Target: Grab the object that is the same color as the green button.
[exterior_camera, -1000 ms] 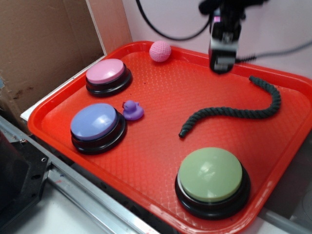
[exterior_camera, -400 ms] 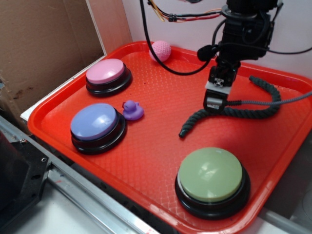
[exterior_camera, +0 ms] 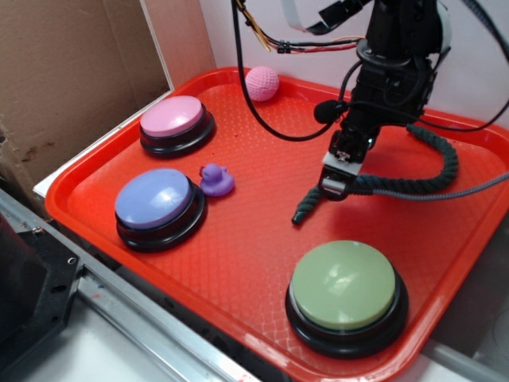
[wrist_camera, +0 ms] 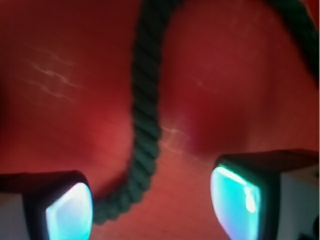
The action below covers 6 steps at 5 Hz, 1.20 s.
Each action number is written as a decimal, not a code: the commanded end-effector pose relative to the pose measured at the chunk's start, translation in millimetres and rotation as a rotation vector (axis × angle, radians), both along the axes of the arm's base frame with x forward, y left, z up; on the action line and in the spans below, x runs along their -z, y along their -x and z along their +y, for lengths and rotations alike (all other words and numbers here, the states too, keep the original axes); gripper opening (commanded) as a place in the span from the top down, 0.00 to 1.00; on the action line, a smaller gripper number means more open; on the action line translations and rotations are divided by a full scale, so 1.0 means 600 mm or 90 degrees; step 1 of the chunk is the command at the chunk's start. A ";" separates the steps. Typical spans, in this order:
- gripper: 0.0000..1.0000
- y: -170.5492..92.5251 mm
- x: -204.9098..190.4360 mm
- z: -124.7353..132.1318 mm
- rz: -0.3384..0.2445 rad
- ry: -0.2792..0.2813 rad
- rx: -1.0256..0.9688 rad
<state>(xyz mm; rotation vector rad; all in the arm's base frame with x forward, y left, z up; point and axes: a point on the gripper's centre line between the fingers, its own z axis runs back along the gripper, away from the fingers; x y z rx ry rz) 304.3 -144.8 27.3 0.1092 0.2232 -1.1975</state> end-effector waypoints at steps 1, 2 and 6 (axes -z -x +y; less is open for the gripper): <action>0.00 0.037 -0.007 -0.007 -0.023 0.000 0.005; 0.00 0.040 -0.003 -0.010 -0.014 -0.002 0.007; 1.00 0.051 0.020 0.044 -0.009 -0.048 -0.071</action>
